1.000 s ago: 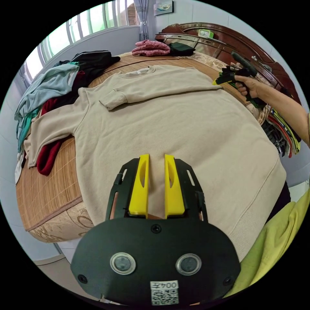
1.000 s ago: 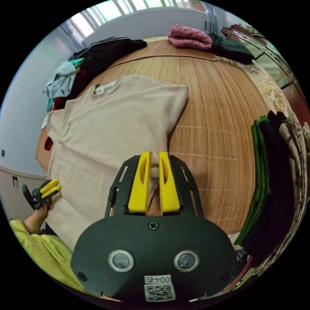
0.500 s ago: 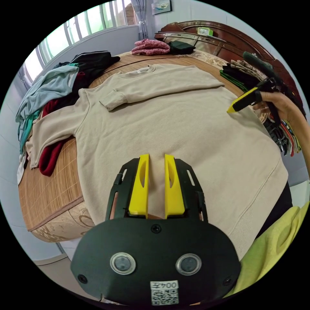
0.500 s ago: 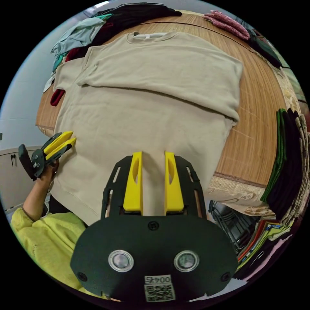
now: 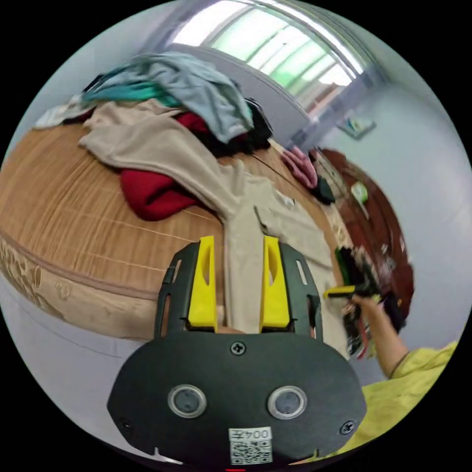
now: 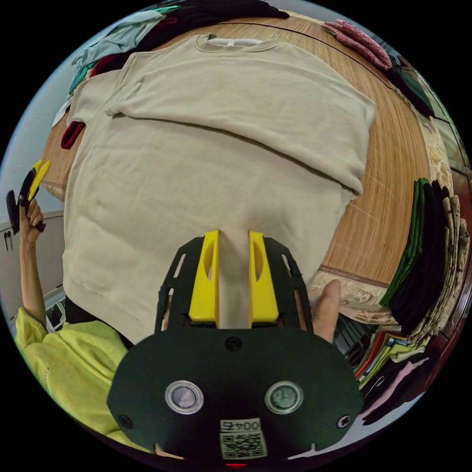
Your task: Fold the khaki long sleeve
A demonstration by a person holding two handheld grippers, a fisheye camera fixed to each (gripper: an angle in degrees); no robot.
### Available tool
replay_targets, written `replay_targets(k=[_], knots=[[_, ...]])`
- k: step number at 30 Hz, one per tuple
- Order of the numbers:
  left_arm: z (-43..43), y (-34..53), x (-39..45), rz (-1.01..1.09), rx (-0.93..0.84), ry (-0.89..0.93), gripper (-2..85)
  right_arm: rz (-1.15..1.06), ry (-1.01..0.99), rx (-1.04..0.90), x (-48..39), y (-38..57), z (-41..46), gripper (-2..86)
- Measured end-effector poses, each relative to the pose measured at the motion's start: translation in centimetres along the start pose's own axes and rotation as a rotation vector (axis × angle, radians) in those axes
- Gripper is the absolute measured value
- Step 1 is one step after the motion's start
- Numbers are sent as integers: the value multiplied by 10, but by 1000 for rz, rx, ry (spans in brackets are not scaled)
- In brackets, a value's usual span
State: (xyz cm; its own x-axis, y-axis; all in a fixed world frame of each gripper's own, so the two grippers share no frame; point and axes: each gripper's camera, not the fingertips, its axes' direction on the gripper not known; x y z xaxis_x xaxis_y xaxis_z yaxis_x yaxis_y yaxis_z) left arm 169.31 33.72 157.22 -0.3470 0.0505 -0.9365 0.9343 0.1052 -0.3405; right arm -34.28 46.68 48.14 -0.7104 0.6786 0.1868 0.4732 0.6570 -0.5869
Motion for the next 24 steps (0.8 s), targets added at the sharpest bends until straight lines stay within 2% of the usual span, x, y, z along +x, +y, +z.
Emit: replay_targets(k=[2, 5, 8, 11, 17, 24], knots=[[-27, -22, -116, -197, 45, 126, 132, 18, -31, -9, 4, -4, 5, 93], [-42, -43, -234, -363, 97, 185, 130, 32, -58, -22, 6, -11, 12, 92], [-40, -58, -332, -520, 152, 260, 131, 36, -77, -48, 7, -18, 19, 91], [-30, -69, -395, -616, 190, 253, 135, 35, -93, -69, 9, -24, 25, 89], [-11, -89, -470, -690, 200, 115, 148, 20, -108, -96, 9, -31, 34, 88], [12, -121, -503, -636, 155, 24, 156, 27, -93, -109, 5, -33, 41, 86]])
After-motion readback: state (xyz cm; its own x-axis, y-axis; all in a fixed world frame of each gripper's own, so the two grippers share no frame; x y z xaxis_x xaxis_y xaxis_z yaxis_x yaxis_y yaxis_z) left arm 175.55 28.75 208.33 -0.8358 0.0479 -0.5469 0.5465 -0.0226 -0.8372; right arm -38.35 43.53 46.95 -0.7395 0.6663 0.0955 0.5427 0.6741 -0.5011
